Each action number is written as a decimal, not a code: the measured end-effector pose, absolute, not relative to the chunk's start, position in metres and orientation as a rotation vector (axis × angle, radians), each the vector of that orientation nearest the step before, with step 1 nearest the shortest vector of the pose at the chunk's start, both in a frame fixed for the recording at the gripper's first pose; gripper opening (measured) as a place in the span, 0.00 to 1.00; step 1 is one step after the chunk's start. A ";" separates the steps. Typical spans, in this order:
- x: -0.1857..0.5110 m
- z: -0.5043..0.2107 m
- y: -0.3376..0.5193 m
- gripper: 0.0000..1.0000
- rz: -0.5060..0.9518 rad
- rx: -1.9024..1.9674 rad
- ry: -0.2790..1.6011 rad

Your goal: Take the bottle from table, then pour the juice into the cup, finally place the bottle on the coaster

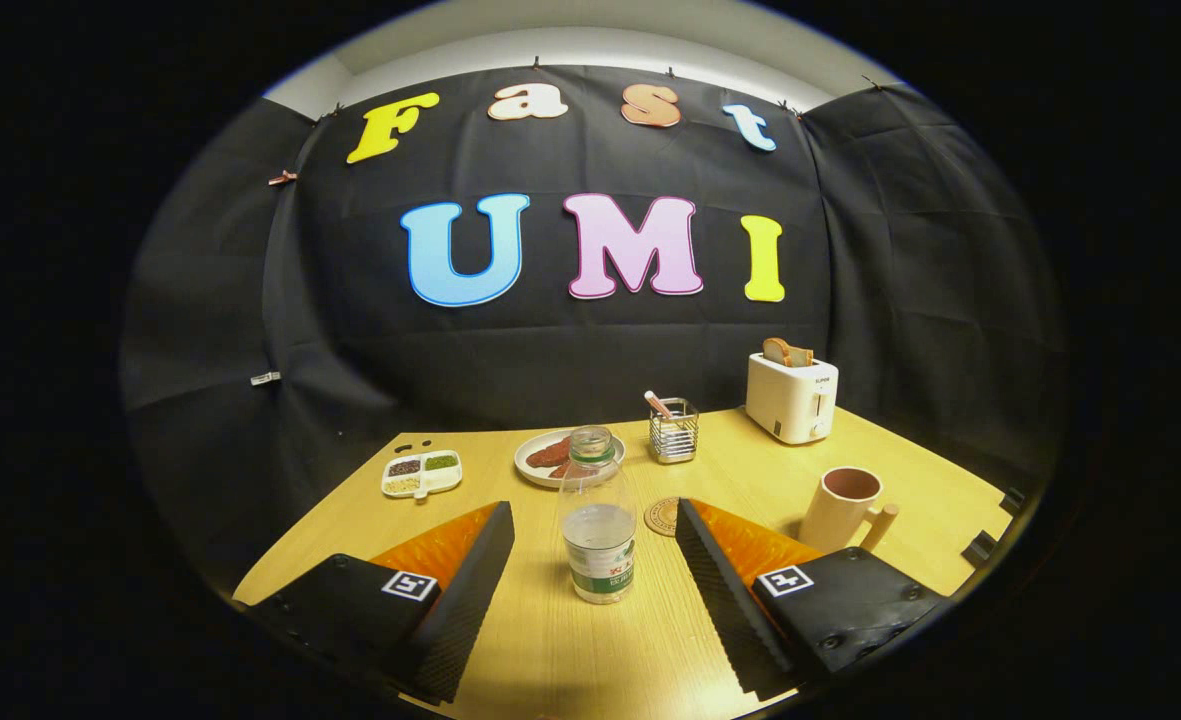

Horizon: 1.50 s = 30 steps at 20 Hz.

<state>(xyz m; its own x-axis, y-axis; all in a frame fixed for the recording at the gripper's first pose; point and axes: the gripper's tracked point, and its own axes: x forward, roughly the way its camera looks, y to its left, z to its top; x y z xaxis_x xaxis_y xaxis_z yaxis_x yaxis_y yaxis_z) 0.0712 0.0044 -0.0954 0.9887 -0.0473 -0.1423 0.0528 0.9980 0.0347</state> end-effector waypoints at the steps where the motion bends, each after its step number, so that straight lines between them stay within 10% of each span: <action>1: 0.077 -0.101 0.004 1.00 -0.054 0.035 0.147; 30: 0.141 -0.181 0.002 0.97 -0.131 -0.070 0.248</action>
